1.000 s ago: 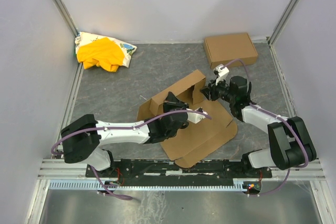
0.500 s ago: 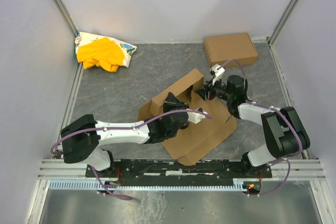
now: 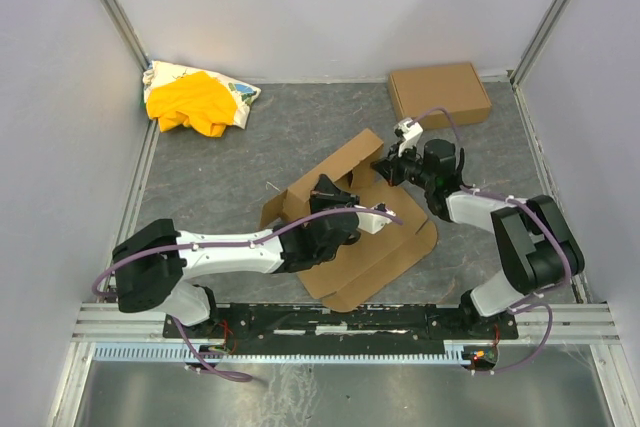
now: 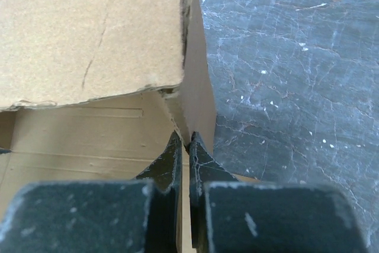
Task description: Fold the paper box
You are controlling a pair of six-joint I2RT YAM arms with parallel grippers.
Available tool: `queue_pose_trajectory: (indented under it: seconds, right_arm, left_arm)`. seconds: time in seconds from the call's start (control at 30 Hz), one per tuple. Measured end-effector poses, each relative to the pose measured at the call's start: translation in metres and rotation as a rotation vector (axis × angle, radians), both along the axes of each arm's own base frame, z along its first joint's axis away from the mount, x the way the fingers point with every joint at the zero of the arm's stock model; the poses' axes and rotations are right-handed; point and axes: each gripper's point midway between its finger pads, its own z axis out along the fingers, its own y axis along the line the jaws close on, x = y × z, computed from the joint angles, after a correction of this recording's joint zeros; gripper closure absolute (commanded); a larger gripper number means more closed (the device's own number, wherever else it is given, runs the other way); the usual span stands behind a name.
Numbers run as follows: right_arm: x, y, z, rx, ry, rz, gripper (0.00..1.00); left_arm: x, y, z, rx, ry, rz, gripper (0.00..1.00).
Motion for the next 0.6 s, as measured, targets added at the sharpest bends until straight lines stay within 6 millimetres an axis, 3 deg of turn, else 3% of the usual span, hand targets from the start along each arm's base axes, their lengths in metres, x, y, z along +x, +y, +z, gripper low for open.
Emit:
queue_pose_trajectory:
  seconds: [0.13, 0.43, 0.6]
  right_arm:
    - [-0.009, -0.001, 0.001, -0.032, -0.001, -0.051, 0.98]
    - [-0.039, -0.008, 0.002, -0.076, 0.025, -0.09, 0.78]
    - [-0.052, 0.003, -0.001, -0.066, 0.055, -0.023, 0.7]
  left_arm:
    - [-0.001, 0.001, 0.002, 0.001, -0.005, 0.006, 0.97]
    - [-0.006, 0.003, 0.013, -0.018, -0.004, 0.006, 0.97]
    - [-0.011, 0.004, 0.033, -0.104, 0.018, -0.022, 0.97]
